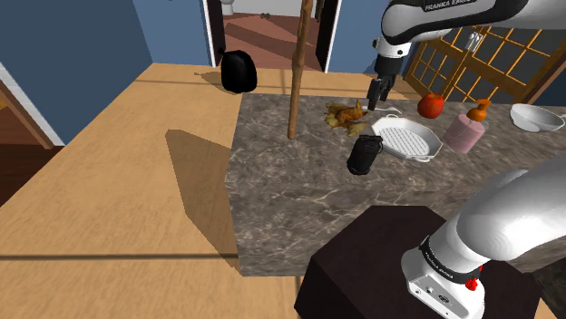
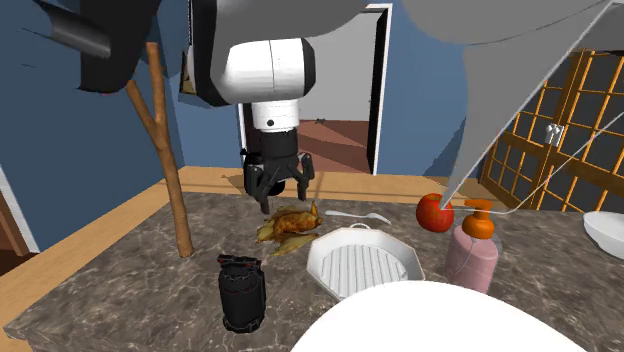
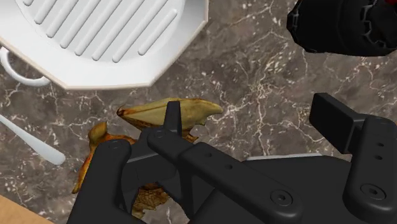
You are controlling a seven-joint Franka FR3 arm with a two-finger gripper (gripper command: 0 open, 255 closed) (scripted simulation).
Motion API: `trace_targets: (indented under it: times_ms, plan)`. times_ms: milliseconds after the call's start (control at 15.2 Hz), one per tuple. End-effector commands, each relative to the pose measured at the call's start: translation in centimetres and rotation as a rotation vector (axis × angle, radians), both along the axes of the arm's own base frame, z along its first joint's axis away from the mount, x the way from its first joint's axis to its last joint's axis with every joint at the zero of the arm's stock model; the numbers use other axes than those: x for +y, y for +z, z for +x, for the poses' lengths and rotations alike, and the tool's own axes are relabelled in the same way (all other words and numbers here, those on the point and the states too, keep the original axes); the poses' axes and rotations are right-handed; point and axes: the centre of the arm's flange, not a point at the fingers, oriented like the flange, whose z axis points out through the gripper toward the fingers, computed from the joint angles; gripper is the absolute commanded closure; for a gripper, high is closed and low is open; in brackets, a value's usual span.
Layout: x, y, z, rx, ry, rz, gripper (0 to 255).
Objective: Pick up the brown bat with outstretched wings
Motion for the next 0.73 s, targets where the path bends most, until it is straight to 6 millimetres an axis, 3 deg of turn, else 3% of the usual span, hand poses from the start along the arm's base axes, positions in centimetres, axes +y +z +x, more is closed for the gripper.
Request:
trace_targets:
  times_ms: [0, 660]
  plan:
    - [-2.3, -1.2, 1.6, 0.014, 0.010, 0.005, 0]
    - [-12.1, -7.5, 9.6, 0.083, 0.054, 0.033, 0]
